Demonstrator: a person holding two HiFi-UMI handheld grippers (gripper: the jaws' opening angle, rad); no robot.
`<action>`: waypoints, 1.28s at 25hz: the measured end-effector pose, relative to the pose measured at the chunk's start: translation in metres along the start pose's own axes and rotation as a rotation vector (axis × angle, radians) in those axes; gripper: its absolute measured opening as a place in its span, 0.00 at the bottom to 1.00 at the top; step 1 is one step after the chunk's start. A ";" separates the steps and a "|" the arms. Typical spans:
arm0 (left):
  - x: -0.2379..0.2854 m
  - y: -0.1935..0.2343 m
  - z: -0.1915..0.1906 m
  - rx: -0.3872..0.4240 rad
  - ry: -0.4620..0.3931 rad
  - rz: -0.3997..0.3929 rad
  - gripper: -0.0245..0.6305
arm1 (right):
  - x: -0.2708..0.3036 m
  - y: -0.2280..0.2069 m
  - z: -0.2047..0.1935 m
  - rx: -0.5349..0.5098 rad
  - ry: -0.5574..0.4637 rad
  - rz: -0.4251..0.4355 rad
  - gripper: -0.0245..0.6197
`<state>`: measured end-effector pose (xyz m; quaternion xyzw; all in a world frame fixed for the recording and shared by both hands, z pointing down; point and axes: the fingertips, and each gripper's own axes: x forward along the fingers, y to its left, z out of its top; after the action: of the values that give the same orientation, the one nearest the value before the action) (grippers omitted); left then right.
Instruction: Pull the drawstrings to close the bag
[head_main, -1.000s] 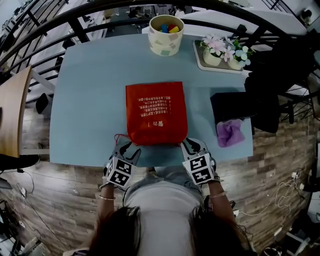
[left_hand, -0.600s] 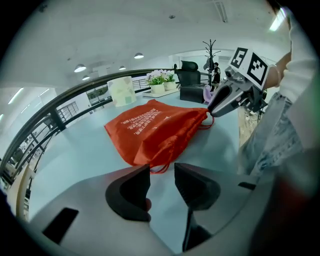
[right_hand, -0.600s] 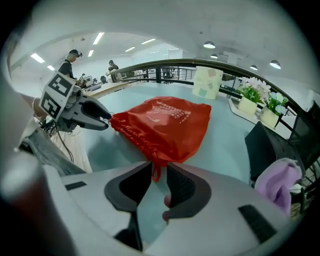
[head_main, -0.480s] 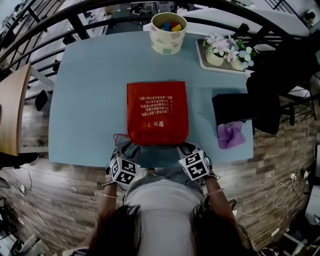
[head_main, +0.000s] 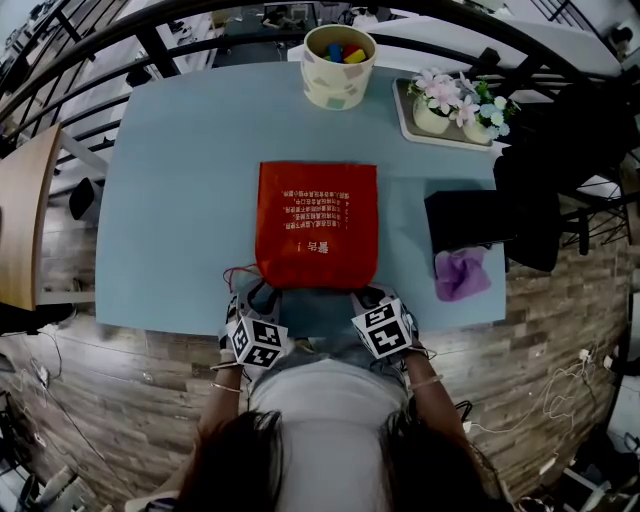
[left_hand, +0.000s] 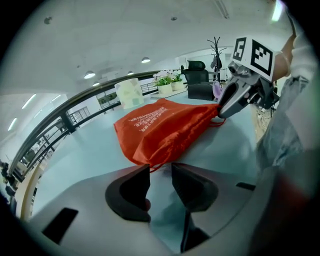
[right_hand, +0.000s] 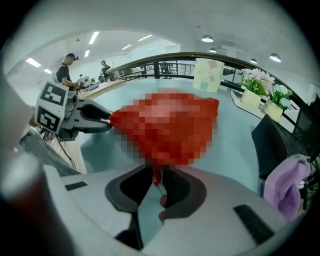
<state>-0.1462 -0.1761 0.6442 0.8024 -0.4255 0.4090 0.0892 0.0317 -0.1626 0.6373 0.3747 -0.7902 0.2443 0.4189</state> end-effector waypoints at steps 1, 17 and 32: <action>0.002 0.000 0.000 0.006 0.001 0.015 0.23 | 0.000 0.000 0.000 -0.003 0.003 0.000 0.16; -0.004 0.027 -0.004 -0.046 0.009 0.210 0.07 | -0.002 -0.008 -0.007 0.031 -0.003 0.007 0.09; -0.007 0.040 0.002 -0.142 -0.004 0.254 0.06 | -0.011 -0.024 -0.004 0.066 -0.068 -0.034 0.08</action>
<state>-0.1777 -0.1981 0.6298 0.7344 -0.5517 0.3843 0.0924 0.0566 -0.1697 0.6322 0.4097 -0.7889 0.2502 0.3836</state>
